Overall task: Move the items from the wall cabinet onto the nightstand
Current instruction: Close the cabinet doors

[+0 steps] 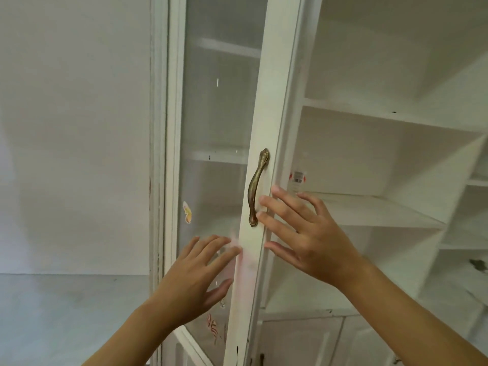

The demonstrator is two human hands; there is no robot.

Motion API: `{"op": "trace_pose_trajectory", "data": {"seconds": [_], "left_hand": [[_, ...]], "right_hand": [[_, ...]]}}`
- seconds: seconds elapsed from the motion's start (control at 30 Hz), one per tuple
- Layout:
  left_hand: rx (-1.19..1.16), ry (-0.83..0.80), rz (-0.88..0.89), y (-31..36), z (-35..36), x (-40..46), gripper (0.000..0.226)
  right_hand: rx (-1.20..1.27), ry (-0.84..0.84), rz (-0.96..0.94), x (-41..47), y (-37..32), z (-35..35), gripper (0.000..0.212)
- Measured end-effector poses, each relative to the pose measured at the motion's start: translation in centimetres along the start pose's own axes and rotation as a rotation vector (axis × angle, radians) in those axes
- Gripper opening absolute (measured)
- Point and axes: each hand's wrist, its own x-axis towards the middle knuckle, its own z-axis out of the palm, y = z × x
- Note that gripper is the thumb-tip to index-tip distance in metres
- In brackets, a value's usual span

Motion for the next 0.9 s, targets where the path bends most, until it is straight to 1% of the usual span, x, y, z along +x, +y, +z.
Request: {"op": "trace_pose_trajectory", "data": {"seconds": [0.23,0.4,0.53,0.6,0.7,0.77,0.9], "left_hand": [[0.05,-0.068,-0.035,1.2,4.3,5.4,0.059],[0.129,-0.097,-0.076,1.1,6.7,8.4,0.059],[0.193,-0.089,-0.094,0.7,8.8,10.6,0.059],[0.223,-0.094,-0.082,0.0,10.0,11.7,0.059],[0.268,-0.091,-0.029,-1.7,11.8,13.3,0.058],[0.304,-0.058,0.012,-2.9,13.0,14.1,0.056],[0.32,0.008,0.077,-5.4,15.5,14.9,0.052]], "right_hand": [[-0.015,-0.074,0.004,-3.1,5.7,4.4,0.058],[0.015,-0.126,0.009,-4.2,9.4,8.5,0.064],[0.047,-0.147,0.034,-4.6,11.6,11.4,0.068],[0.061,-0.145,0.048,-4.6,12.4,12.7,0.068],[0.081,-0.11,0.054,-4.7,13.3,14.8,0.062],[0.104,-0.07,0.073,-4.6,13.7,16.1,0.059],[0.12,-0.023,0.137,-4.4,13.7,18.8,0.063]]}}
